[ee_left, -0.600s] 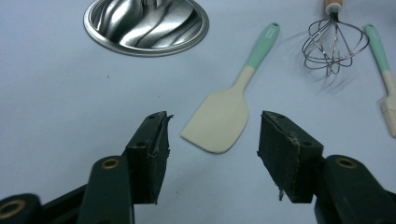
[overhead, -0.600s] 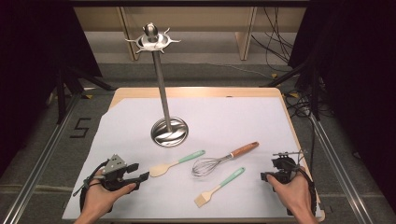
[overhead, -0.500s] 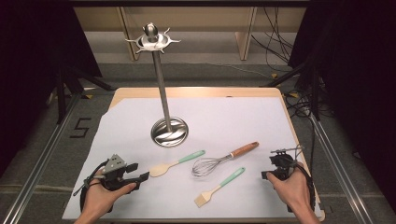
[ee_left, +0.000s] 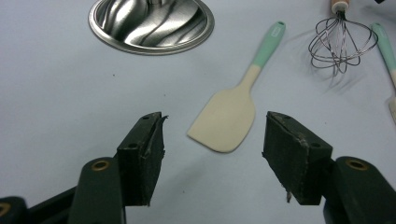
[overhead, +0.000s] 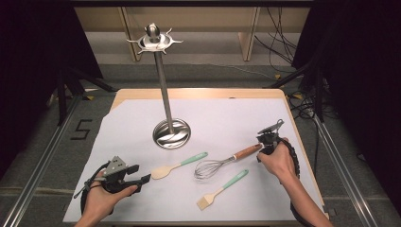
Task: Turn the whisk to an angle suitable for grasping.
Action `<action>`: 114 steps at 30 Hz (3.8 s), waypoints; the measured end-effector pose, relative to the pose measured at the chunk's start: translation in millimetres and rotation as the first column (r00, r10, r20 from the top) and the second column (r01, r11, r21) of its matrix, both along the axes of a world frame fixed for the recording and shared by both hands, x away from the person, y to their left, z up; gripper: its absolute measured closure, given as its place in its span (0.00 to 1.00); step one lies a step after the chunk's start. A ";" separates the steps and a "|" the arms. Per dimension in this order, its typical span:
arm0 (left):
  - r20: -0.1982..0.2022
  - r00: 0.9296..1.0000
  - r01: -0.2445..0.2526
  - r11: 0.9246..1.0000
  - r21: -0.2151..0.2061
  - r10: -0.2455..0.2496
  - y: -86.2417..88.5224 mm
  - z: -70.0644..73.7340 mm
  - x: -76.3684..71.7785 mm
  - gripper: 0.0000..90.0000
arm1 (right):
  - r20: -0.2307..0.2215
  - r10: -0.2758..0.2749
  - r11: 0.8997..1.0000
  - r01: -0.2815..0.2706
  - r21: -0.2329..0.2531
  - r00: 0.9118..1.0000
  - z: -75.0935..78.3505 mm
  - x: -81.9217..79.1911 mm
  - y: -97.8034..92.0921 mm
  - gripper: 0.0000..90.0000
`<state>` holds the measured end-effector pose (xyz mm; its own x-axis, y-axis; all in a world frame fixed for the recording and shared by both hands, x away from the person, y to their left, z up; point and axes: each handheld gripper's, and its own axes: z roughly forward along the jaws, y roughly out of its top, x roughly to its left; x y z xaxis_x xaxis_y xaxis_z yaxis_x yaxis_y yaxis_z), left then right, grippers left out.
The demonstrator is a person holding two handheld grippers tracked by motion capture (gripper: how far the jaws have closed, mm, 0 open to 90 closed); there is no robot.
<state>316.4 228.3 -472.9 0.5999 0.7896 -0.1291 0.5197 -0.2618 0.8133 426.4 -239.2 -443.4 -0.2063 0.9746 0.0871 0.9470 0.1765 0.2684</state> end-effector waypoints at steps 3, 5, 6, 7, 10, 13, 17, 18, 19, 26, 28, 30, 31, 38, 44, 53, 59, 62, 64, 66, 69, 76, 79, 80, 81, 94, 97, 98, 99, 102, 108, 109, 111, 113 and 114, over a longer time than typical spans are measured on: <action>0.016 1.000 0.009 1.000 0.003 -0.009 -0.5 0.9 -0.1 0.42 | -0.035 0.008 1.000 -0.009 -0.008 0.999 -4.9 8.0 2.2 1.00; 0.014 1.000 0.006 1.000 0.006 -0.006 -0.6 0.9 -0.5 0.42 | -0.047 0.006 1.000 -0.007 -0.020 0.999 -7.2 9.7 4.4 1.00; 0.014 1.000 0.006 1.000 0.007 -0.006 -0.5 1.0 -0.4 0.42 | -0.036 0.004 1.000 -0.004 -0.011 0.999 -9.3 10.1 5.2 1.00; 0.014 1.000 0.006 1.000 0.007 -0.006 -0.5 1.0 -0.4 0.42 | -0.036 0.004 1.000 -0.004 -0.011 0.999 -9.3 10.1 5.2 1.00; 0.018 1.000 0.020 0.999 0.027 -0.021 0.4 1.1 0.3 0.42 | -0.044 -0.005 1.000 0.005 -0.003 0.999 -9.0 13.5 6.6 1.00; 0.019 1.000 0.011 1.000 0.006 -0.011 -1.8 0.6 -0.1 0.42 | -0.062 0.009 1.000 -0.011 -0.029 0.998 -9.2 19.5 5.5 1.00; 0.009 1.000 0.002 1.000 -0.005 -0.002 -2.5 0.3 -0.7 0.42 | -0.036 -0.006 0.999 0.004 -0.037 0.999 -6.5 25.6 11.6 1.00; 0.021 1.000 0.011 1.000 0.006 -0.011 -1.7 0.7 0.0 0.42 | -0.022 0.006 0.999 -0.007 -0.035 1.000 -3.6 27.5 15.8 1.00; 0.020 1.000 0.009 1.000 0.005 -0.009 -1.7 0.7 0.0 0.42 | -0.022 0.006 0.999 -0.007 -0.035 1.000 -3.6 27.5 15.8 1.00; 0.021 1.000 0.016 1.000 0.004 -0.016 -1.3 1.1 0.0 0.42 | -0.009 0.030 0.999 -0.030 -0.031 1.000 -0.3 39.5 31.8 1.00; 0.019 1.000 0.017 1.000 0.004 -0.017 -1.2 0.9 0.1 0.42 | -0.021 0.039 0.999 -0.040 -0.031 0.999 0.1 40.6 33.9 1.00; 0.023 1.000 0.017 1.000 0.005 -0.018 -1.0 1.4 -0.3 0.42 | -0.032 0.036 0.999 -0.038 -0.036 0.999 0.6 40.3 34.1 1.00; 0.023 1.000 0.017 1.000 0.005 -0.018 -1.0 1.4 -0.3 0.42 | -0.032 0.036 0.999 -0.038 -0.036 0.999 0.6 40.3 34.1 1.00; 0.021 1.000 0.016 1.000 0.005 -0.016 -2.7 1.9 -0.5 0.42 | -0.046 0.044 0.998 -0.046 -0.044 0.998 -6.2 47.8 34.7 1.00; 0.030 0.999 0.021 1.000 0.005 -0.021 -1.4 2.0 -0.1 0.42 | -0.010 -0.029 0.999 0.029 0.024 1.000 -6.7 55.0 45.2 0.90; 0.033 0.999 0.025 1.000 0.007 -0.025 -2.9 2.2 -0.1 0.42 | -0.015 -0.227 0.959 0.227 0.168 0.974 6.1 59.2 57.7 0.57; 0.027 1.000 0.016 1.000 0.004 -0.016 -2.9 2.0 -0.7 0.43 | -0.082 -0.283 0.946 0.292 0.143 0.956 -2.6 64.8 66.2 0.49; 0.032 0.999 0.025 1.000 0.017 -0.025 -2.4 2.1 0.1 0.43 | -0.027 -0.220 0.967 0.221 0.129 0.975 -7.5 66.9 62.8 0.48; 0.029 0.999 0.018 1.000 0.006 -0.018 -3.8 1.7 -0.5 0.43 | -0.130 -0.306 0.939 0.322 0.125 0.943 -4.6 66.5 69.7 0.47; 0.016 1.000 0.015 1.000 -0.002 -0.015 -4.3 1.5 -1.1 0.43 | -0.103 -0.248 0.960 0.259 0.110 0.963 -10.0 68.3 66.5 0.49; 0.030 0.999 0.020 1.000 0.014 -0.020 -3.0 1.8 -0.4 0.43 | -0.101 -0.249 0.964 0.256 0.070 0.963 -9.0 68.0 70.0 0.57; 0.032 0.999 0.024 1.000 0.018 -0.024 -3.5 2.3 -0.6 0.43 | -0.113 -0.236 0.966 0.245 0.077 0.965 -9.0 67.4 69.6 0.71; 0.027 1.000 0.009 1.000 0.010 -0.009 -3.8 2.2 -1.6 0.43 | -0.117 -0.273 0.947 0.288 0.144 0.955 -8.4 68.3 74.4 0.77; 0.035 0.999 0.017 1.000 0.015 -0.018 -2.9 2.2 -0.9 0.43 | -0.160 -0.289 0.937 0.313 0.155 0.944 -5.2 66.7 77.5 0.78; 0.037 0.999 0.017 1.000 0.011 -0.017 -2.7 2.2 -0.7 0.43 | -0.189 -0.273 0.933 0.308 0.185 0.943 -1.4 62.7 79.4 0.79; 0.140 0.977 0.178 0.976 -0.126 -0.160 -42.1 49.3 6.0 0.45 | 0.348 0.020 0.868 -0.189 0.460 0.937 55.2 10.8 84.9 0.79; 0.145 0.964 0.248 0.950 -0.191 -0.223 -68.9 66.6 20.1 0.45 | 0.437 0.031 0.858 -0.248 0.450 0.899 66.1 -5.2 88.3 0.79; 0.145 0.964 0.248 0.950 -0.191 -0.223 -68.9 66.6 20.1 0.45 | 0.437 0.031 0.858 -0.248 0.450 0.899 66.1 -5.2 88.3 0.79; 0.151 0.959 0.265 0.946 -0.189 -0.239 -78.2 70.7 24.4 0.45 | 0.465 0.029 0.866 -0.254 0.430 0.885 68.0 -9.1 89.3 0.79; 0.156 0.949 0.300 0.936 -0.186 -0.274 -101.6 77.9 39.0 0.45 | 0.510 0.044 0.863 -0.291 0.414 0.859 71.8 -17.7 89.2 0.79; 0.108 0.938 0.346 0.906 -0.245 -0.329 -143.7 76.2 71.4 0.49 | 0.583 0.070 0.841 -0.362 0.402 0.809 82.3 -37.5 88.7 0.79; 0.108 0.938 0.346 0.906 -0.245 -0.329 -143.7 76.2 71.4 0.50 | 0.583 0.070 0.841 -0.362 0.402 0.809 82.3 -37.5 88.7 0.79; 0.085 0.943 0.331 0.905 -0.267 -0.320 -151.0 73.8 73.9 0.51 | 0.588 0.064 0.834 -0.366 0.412 0.806 86.0 -43.2 89.8 0.79; 0.104 0.933 0.360 0.873 -0.330 -0.346 -156.6 75.0 76.1 0.54 | 0.602 0.065 0.827 -0.381 0.413 0.795 89.2 -48.5 91.4 0.79; 0.104 0.933 0.360 0.873 -0.330 -0.346 -156.6 75.0 76.1 0.55 | 0.602 0.065 0.827 -0.381 0.413 0.795 89.2 -48.5 91.4 0.79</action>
